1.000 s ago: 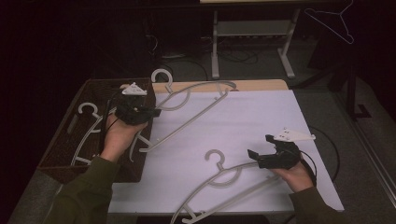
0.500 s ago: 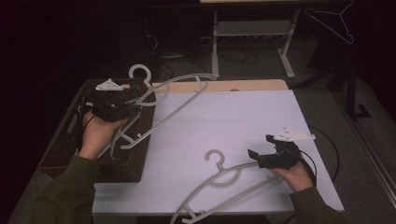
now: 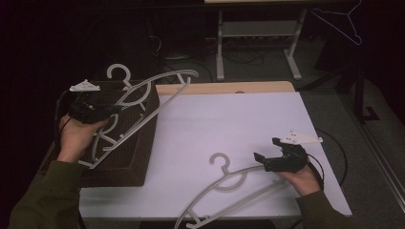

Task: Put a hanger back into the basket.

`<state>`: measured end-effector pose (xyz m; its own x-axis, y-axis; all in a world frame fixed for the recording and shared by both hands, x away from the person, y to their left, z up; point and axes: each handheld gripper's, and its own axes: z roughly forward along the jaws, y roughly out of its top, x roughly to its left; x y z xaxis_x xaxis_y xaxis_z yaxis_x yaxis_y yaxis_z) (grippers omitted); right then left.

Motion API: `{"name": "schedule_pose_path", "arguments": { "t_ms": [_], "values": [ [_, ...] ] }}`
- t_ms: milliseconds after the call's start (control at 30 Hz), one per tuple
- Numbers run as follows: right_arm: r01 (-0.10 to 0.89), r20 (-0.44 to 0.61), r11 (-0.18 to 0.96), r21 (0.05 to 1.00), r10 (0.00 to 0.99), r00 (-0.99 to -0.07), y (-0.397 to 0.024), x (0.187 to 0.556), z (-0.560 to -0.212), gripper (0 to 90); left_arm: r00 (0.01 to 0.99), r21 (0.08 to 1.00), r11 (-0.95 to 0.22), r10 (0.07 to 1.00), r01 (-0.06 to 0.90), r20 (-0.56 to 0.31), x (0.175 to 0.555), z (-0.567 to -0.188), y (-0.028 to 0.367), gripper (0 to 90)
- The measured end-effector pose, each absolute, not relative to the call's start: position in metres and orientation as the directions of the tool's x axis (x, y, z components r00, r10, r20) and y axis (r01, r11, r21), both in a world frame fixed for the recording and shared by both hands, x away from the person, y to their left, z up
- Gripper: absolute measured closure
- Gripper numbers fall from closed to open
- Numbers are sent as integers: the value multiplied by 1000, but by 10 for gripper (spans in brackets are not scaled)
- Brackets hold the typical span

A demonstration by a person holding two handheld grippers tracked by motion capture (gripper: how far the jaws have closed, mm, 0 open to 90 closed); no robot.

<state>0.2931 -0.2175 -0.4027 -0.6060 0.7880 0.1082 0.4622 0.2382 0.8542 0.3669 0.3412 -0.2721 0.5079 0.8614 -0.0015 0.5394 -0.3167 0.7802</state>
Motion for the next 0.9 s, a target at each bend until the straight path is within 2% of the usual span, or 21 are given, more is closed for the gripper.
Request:
{"name": "schedule_pose_path", "arguments": {
  "t_ms": [600,700,767,900],
  "values": [
    [461,106,236,856,791,-602,-217,293,-402,79,399,768,-281,916,575,37,360,-272,414,823],
    [464,110,233,855,791,-602,-216,293,-402,53,383,763,-275,923,585,40,359,-274,422,823],
    [453,102,235,860,790,-604,-216,293,-402,4,378,756,-277,925,593,43,358,-275,428,823],
    [449,92,236,862,797,-596,-215,293,-402,0,363,755,-268,931,598,43,356,-278,437,823]
  ]
}}
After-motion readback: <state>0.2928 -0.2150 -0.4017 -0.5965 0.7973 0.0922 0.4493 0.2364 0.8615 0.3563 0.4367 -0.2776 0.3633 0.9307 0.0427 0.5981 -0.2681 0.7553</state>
